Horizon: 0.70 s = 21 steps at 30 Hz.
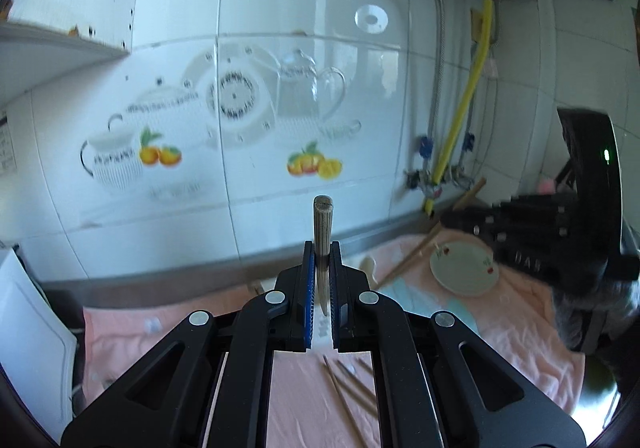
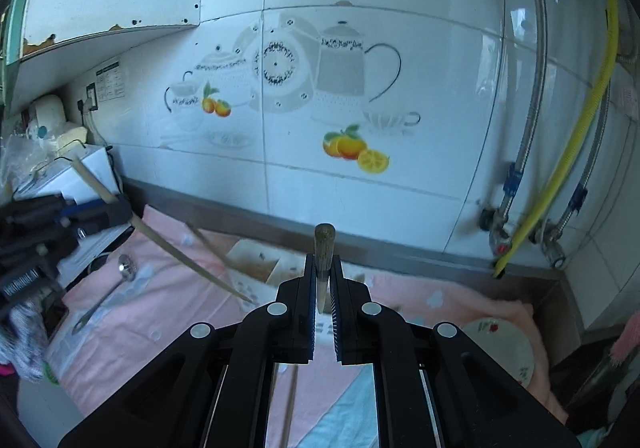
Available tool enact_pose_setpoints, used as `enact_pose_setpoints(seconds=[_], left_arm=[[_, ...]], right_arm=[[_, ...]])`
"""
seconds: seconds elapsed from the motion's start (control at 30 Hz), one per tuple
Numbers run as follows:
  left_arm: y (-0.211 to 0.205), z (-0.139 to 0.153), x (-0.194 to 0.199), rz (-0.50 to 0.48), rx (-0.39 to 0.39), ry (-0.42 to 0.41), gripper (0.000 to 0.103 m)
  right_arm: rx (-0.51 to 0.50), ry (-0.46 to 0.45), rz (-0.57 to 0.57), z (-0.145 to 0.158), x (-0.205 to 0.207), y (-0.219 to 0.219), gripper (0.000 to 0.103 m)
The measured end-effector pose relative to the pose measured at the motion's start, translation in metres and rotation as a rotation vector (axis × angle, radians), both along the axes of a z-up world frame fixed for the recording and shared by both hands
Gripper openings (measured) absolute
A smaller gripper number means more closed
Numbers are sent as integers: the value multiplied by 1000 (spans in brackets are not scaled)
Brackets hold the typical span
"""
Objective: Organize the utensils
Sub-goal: 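Lift the chopsticks with both tools and carry them over the white holder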
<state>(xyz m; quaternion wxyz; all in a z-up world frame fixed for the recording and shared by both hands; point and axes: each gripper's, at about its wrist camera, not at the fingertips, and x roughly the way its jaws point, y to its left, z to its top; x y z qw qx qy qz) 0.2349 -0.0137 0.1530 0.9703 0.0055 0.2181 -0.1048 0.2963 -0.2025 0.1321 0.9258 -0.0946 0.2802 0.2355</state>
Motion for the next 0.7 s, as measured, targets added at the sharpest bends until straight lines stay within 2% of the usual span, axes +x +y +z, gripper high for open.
enact_pose_setpoints(seconds=[0.2, 0.47, 0.7], left_arm=[[9, 0, 33, 53, 9, 14, 5], [21, -28, 70, 104, 17, 88, 5], [25, -53, 88, 99, -4, 166, 5]], right_arm=[[-29, 17, -33, -8, 24, 8, 6], [-54, 89, -59, -41, 48, 10, 7], [-67, 130, -63, -60, 59, 13, 7]])
